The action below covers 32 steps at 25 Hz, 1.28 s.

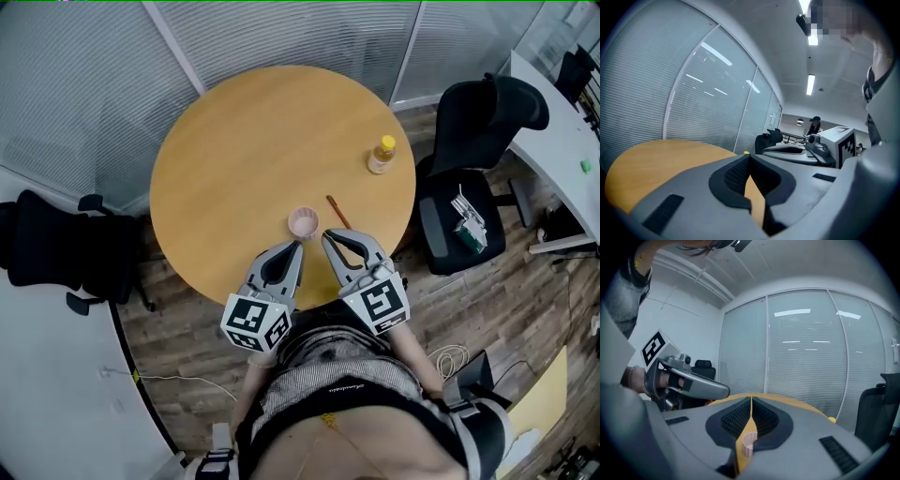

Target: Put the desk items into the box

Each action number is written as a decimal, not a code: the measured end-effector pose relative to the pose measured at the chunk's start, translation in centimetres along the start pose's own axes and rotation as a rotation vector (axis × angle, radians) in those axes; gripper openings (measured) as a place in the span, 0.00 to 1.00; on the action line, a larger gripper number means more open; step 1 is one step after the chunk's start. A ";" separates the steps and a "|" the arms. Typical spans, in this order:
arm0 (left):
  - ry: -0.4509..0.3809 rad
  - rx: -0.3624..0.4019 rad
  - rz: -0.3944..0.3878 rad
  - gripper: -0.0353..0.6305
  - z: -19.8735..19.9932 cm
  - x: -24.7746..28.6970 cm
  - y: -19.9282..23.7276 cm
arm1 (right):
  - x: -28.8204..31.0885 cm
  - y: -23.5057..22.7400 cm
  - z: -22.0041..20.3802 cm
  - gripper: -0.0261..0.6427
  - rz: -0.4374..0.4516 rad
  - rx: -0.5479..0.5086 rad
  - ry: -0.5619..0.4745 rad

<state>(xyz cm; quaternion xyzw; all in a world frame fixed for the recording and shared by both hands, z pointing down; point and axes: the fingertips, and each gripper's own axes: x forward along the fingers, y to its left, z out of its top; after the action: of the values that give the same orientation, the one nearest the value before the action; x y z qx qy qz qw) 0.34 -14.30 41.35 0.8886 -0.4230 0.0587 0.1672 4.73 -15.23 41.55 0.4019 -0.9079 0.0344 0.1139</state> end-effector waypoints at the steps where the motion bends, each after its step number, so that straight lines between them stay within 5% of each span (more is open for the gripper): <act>1: -0.004 0.006 -0.011 0.08 0.3 0.0 0.2 | 0.1 0.0 0.3 0.08 -0.012 0.001 -0.004; 17: 0.038 -0.001 -0.123 0.08 -1.5 -0.9 3.5 | 2.3 2.0 -1.0 0.07 -0.120 -0.008 0.035; 32: 0.037 -0.026 -0.075 0.08 -1.3 2.8 3.6 | 3.6 -1.9 -1.9 0.08 -0.058 -0.028 0.062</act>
<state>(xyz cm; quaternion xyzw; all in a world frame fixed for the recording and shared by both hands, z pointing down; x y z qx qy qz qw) -0.58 -18.01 44.12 0.9004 -0.3868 0.0632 0.1886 4.10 -18.85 44.20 0.4250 -0.8924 0.0307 0.1484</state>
